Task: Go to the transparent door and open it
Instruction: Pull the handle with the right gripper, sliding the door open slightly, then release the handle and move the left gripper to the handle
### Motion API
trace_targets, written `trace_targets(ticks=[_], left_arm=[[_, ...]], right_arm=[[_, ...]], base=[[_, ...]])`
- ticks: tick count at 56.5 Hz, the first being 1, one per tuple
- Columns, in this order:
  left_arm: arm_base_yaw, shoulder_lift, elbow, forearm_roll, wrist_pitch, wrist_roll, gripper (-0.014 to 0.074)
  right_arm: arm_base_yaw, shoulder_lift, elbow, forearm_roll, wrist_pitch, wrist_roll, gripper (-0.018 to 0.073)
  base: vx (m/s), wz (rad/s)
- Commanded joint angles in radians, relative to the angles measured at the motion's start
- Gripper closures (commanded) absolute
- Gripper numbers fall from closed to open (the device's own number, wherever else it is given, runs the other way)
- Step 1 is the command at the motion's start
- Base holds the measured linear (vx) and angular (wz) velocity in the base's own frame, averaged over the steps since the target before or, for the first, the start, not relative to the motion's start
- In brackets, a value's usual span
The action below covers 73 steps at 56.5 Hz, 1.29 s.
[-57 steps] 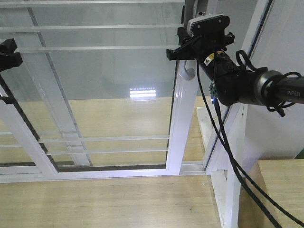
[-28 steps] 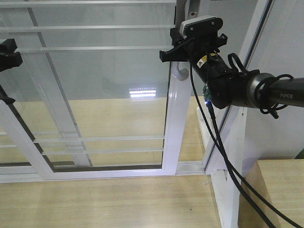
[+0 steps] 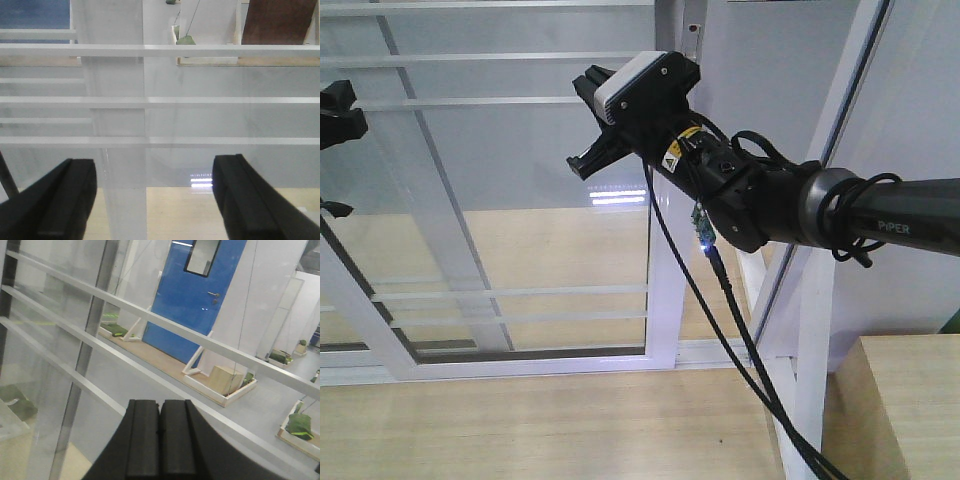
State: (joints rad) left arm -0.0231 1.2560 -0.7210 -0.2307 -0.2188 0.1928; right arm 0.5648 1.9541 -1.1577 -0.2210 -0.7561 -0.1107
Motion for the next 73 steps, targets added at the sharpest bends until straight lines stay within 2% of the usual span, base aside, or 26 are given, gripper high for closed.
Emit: trace_targets(ticks=[1,11,16,27,35,49,56,63,73], left_arm=[[0.002,-0.024,-0.034,-0.003,-0.07,0.0,0.0011],[0.002,-0.024,-0.034,-0.003,-0.053,0.0,0.0011],[0.001,-0.024,-0.034,-0.003,-0.045,0.0,0.0011],[0.001,-0.024,-0.034,-0.003,-0.006,0.0,0.0011],[-0.011,-0.024,-0.034,-0.003,0.015,0.0,0.0011],[-0.138,-0.024,-0.034,0.0,-0.013,0.001,0.0011],[-0.206,-0.024,-0.034,0.0,-0.068,0.0,0.0011],[-0.261,0.0,-0.036,0.002,-0.142,0.001,0.0011],[-0.342,0.122,-0.108,0.071,-0.175,-0.013,0.0011]], right_arm=[[-0.01,-0.074,-0.032,0.057,-0.036,-0.052,0.0565],[-0.037,-0.148,-0.032,0.151,0.103,-0.074,0.0565],[-0.064,-0.201,-0.032,0.153,0.193,-0.073,0.0565],[-0.147,-0.346,-0.02,0.153,0.498,-0.05,0.0565],[-0.198,-0.477,0.049,0.149,0.593,-0.051,0.0565],[-0.252,-0.776,0.342,0.152,0.604,-0.054,0.0565],[-0.267,-0.935,0.477,0.152,0.594,-0.054,0.0565],[-0.281,-1.03,0.548,0.162,0.597,-0.054,0.0565],[-0.281,-1.085,0.576,0.186,0.629,-0.055,0.0565]], base=[[0.0,0.0],[0.0,0.0],[0.0,0.0],[0.0,0.0],[0.0,0.0],[0.0,0.0],[0.0,0.0],[0.0,0.0],[0.0,0.0]])
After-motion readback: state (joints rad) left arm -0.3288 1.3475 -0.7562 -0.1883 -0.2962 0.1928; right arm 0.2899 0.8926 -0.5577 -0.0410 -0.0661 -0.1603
